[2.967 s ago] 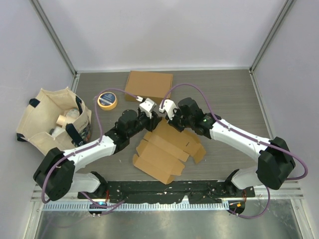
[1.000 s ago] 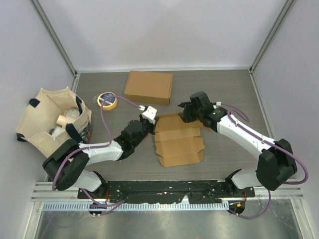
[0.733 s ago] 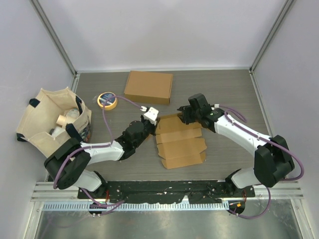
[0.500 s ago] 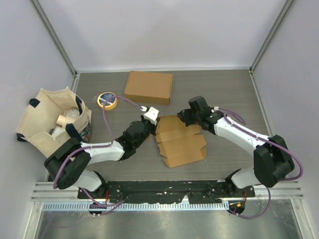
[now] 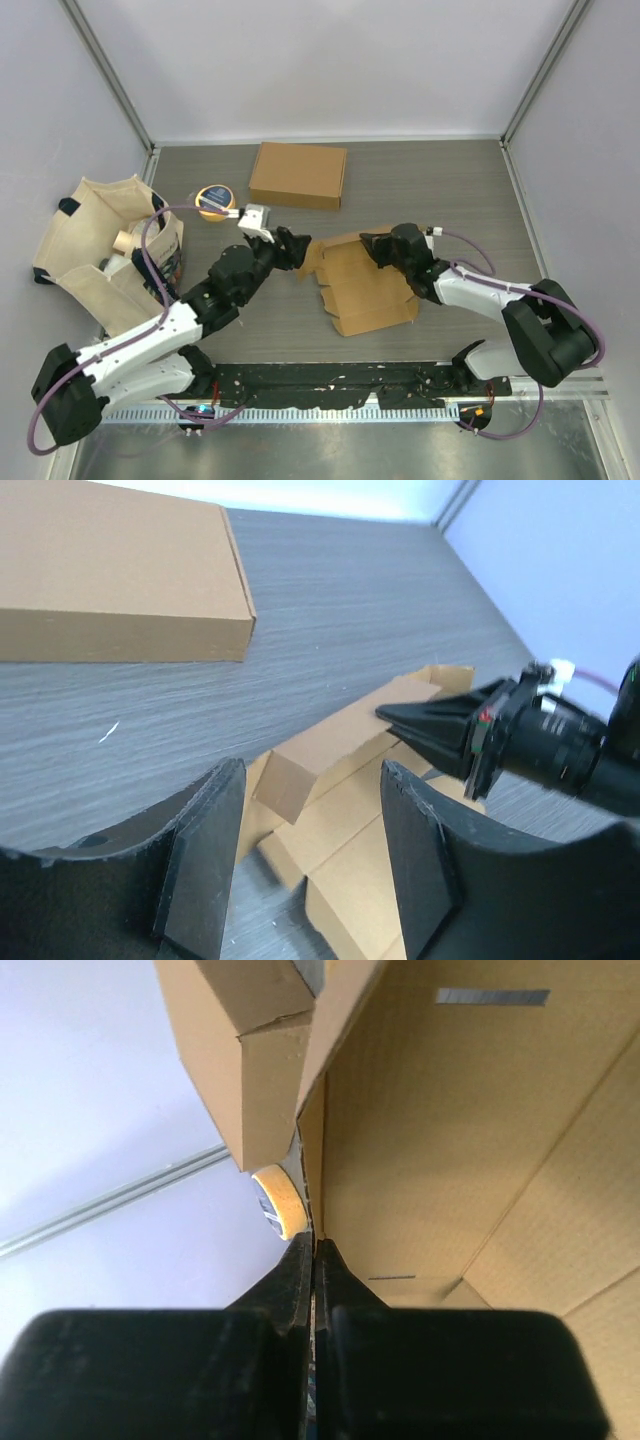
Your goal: Fold the paper box
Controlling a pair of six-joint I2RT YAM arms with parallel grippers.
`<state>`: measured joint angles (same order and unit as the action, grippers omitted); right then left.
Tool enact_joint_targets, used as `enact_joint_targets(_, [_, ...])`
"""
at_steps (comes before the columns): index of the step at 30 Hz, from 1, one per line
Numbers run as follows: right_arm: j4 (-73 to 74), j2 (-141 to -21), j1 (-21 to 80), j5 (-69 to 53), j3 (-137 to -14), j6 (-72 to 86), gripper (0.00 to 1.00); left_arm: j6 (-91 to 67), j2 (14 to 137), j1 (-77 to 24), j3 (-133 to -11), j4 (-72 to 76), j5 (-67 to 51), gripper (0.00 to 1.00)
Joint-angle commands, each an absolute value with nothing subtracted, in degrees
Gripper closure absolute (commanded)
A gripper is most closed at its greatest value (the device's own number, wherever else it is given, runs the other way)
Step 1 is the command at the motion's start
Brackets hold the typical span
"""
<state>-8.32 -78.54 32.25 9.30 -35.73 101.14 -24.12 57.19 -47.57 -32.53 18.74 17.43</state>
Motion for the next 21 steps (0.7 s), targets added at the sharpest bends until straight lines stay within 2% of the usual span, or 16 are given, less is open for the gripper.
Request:
enact_joint_targets(1, [-36.9, -76.2, 32.4, 15.3, -26.7, 93.3, 0.99, -33.6, 51.2, -45.4, -29.5, 7.9, 23.3, 0.41])
enact_joint_targets(5, [-52.0, -78.4, 32.3, 13.1, -20.5, 90.6, 0.99, -34.9, 48.0, -41.9, -25.3, 7.6, 23.1, 0.41])
enact_joint_targets(9, [-62.6, -80.8, 32.2, 8.5, -20.4, 87.0, 0.99, -34.5, 48.7, -39.7, -22.8, 10.8, 22.7, 0.41])
enact_joint_targets(15, [-66.0, -82.0, 31.7, 6.2, -20.5, 85.3, 0.99, -32.4, 53.9, -38.3, -21.9, 12.9, 23.3, 0.38])
enact_joint_targets(21, [-67.6, -86.5, 31.4, 6.5, -18.5, 86.3, 0.99, -30.3, 61.4, -37.9, -27.2, 10.1, 23.7, 0.43])
